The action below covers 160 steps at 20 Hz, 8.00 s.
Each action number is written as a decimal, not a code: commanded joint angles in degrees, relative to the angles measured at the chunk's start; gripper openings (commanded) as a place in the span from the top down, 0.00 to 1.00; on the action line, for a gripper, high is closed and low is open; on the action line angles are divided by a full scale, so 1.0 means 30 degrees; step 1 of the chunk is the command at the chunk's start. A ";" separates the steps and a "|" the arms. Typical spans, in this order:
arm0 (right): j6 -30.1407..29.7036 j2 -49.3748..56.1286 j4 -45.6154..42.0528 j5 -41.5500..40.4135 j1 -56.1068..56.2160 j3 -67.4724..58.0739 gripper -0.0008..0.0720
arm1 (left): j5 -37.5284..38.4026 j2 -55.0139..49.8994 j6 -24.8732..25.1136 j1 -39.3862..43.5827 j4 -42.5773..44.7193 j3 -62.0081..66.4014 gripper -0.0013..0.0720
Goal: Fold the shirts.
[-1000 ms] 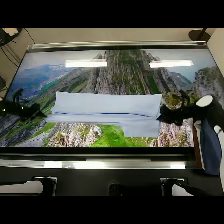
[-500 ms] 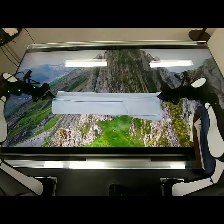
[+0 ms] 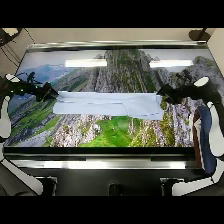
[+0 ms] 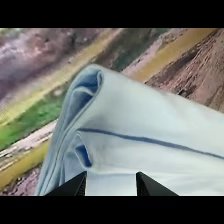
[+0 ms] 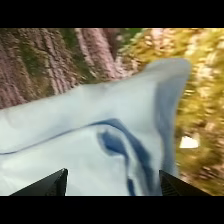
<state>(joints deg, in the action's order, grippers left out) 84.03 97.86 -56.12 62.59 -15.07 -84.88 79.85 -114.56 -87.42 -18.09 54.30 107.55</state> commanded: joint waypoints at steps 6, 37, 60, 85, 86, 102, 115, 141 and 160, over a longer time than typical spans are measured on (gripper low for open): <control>-0.0707 0.2404 0.1719 0.5625 -0.2433 -0.0007 0.01 | 0.2091 0.3388 0.0845 0.0029 -0.0342 0.0364 0.21; 0.7176 -1.5242 -0.3504 0.9734 0.5348 -0.0029 0.93 | -0.5005 -0.1399 0.1013 1.7646 -0.8655 -0.2222 0.92; 0.3417 -0.0459 0.5712 -0.2812 1.1905 -0.0029 0.77 | -0.5362 1.3005 0.1508 0.3825 -0.1719 -0.2222 0.93; 0.4211 -0.6783 0.3126 -0.6907 0.7555 1.4185 0.92 | -0.4605 1.2968 0.2149 0.4619 -0.1574 -0.3366 0.93; 0.3942 -0.7125 0.3060 -0.6863 0.7227 1.3763 0.93 | -0.4597 1.2968 0.2157 0.4619 -0.1574 -0.3366 0.93; 0.4444 -0.9828 -0.1173 0.8757 -1.2269 -0.5406 0.93 | -0.4612 1.2939 0.3468 0.4626 -0.1574 -0.3366 0.93; 0.4473 -1.0593 -0.7118 1.4513 -1.8440 -0.3592 0.93 | -0.4612 1.2925 0.3738 0.4626 -0.1574 -0.3373 0.92; 0.3133 -1.1293 -0.5013 0.3330 0.1158 0.0503 0.23 | 0.2441 1.1635 -0.2557 0.8794 1.4440 -0.5537 0.04; 0.5428 -0.7410 -0.5515 0.5100 0.6834 0.2091 0.21 | -0.3089 1.5475 -0.4379 0.8794 1.1737 -1.4477 0.05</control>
<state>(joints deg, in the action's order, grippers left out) 100.29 75.57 -72.66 77.82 5.30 -78.63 70.67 -68.18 -100.49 8.32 89.58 64.25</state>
